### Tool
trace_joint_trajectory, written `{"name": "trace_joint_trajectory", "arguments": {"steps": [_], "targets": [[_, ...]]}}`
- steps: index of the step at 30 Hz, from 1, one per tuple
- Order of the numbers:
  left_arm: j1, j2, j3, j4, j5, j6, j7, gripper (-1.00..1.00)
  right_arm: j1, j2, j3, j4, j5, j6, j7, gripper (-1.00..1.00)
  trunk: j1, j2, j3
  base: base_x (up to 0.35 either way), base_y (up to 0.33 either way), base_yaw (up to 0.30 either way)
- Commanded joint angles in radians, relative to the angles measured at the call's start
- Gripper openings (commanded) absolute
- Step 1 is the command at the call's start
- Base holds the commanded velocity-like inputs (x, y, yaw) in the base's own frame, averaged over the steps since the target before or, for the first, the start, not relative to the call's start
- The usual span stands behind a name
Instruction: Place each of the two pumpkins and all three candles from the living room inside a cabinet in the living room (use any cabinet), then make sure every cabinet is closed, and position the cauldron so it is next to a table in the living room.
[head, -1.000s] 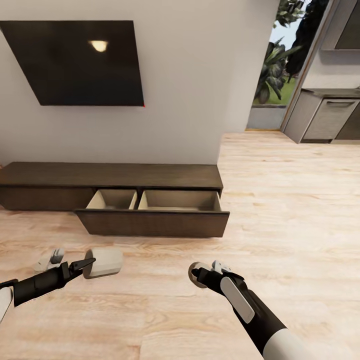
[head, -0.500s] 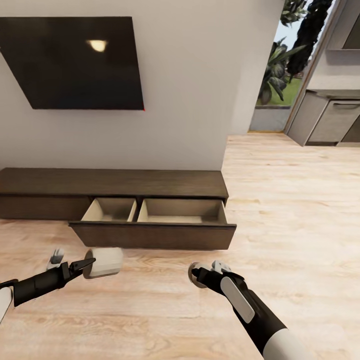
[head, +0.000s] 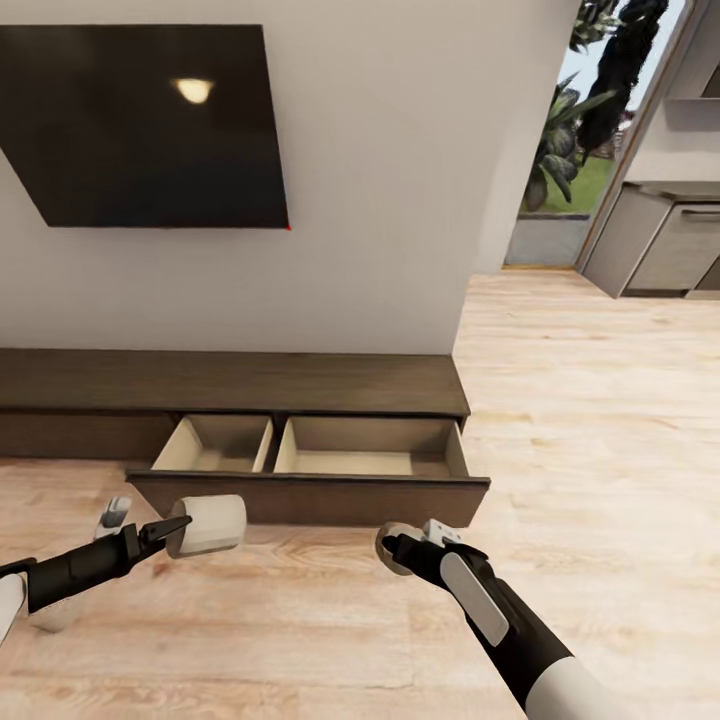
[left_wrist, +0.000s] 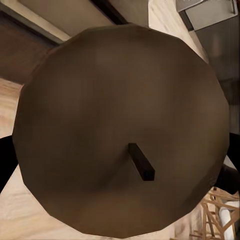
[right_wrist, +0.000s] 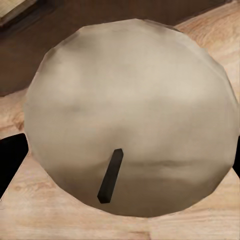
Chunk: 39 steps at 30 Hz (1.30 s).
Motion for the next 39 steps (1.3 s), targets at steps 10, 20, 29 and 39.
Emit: {"name": "trace_joint_trajectory", "arguments": {"steps": [10,20,29,39], "targets": [[0.002,0.0,-0.001,-0.087,0.014,0.011,-0.02,-1.0,-0.001,-0.019,0.002,-0.064,-0.011,0.099,0.324,-1.0,0.001,0.0,-0.001,0.166,0.002,0.0],[0.002,0.001,-0.01,-0.095,-0.001,0.012,-0.015,-1.0,-0.001,-0.061,0.003,-0.051,-0.011,0.107,0.493,-1.0,0.001,0.0,-0.001,0.003,0.0,0.0],[0.0,-0.035,-0.016,-0.096,-0.075,0.011,0.178,-1.0,-0.001,-0.06,0.002,-0.063,-0.006,0.11,0.488,-1.0,0.001,0.0,-0.001,0.0,0.0,0.0],[-0.004,-0.14,-0.043,-0.133,-0.051,0.011,0.396,-1.0,-0.001,-0.056,-0.013,-0.148,-0.01,0.175,0.48,-1.0,0.001,0.0,-0.001,0.0,0.0,0.0]]}}
